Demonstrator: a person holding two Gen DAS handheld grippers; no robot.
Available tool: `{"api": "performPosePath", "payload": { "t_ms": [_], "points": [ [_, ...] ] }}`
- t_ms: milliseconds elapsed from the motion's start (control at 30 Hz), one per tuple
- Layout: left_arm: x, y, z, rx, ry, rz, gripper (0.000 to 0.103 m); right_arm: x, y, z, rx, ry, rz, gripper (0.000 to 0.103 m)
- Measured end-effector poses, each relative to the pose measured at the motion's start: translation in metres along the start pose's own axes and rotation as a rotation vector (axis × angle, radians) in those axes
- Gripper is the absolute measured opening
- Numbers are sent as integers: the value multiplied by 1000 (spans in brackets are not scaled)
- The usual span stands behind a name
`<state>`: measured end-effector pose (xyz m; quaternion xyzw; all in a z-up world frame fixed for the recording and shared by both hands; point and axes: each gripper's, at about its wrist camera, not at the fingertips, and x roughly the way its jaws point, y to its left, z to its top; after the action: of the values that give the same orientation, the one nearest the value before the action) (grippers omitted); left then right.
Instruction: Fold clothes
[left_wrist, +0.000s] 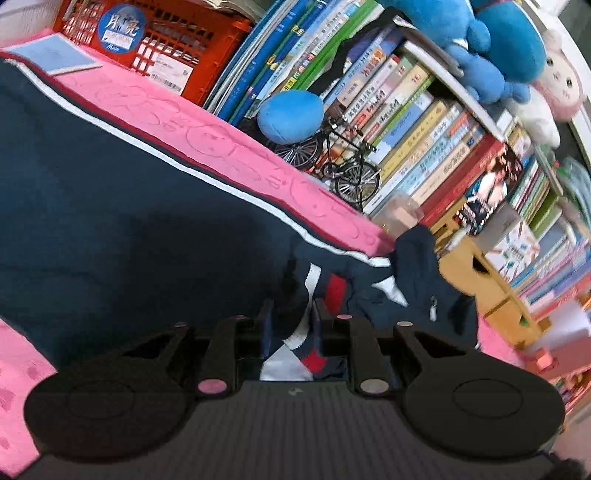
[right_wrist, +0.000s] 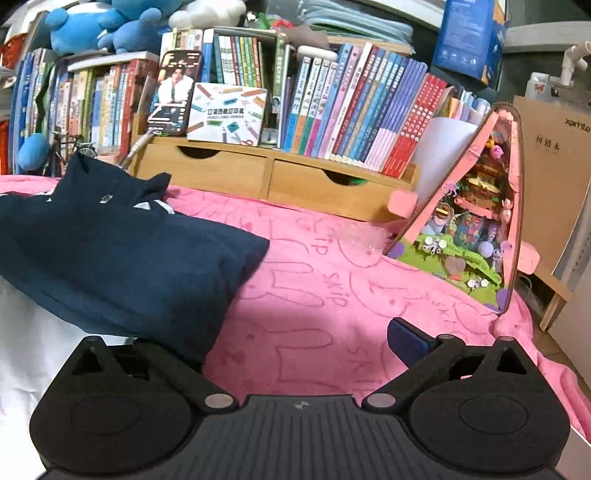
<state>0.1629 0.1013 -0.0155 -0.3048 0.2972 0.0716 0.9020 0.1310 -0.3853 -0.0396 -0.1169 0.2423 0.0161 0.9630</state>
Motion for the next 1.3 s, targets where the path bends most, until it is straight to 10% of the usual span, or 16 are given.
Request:
{"api": "performPosePath", "payload": {
  "t_ms": [300,433,667,933,1300],
  "points": [
    [4,-19,-20,215,-74,92,25,-17,73,16,-283,-92,96,99],
    [6,-16,-21,223,-70,78,28,8,25,9,-185,1,-75,99],
    [7,-20,-24,258,-60,58,31,17,-3,9,-81,99,-25,101],
    [6,-16,-24,242,-49,-25,56,11,78,54,-97,86,215,103],
    [7,-21,-24,272,-45,-9,56,62,214,123,71,128,532,103]
  ]
}}
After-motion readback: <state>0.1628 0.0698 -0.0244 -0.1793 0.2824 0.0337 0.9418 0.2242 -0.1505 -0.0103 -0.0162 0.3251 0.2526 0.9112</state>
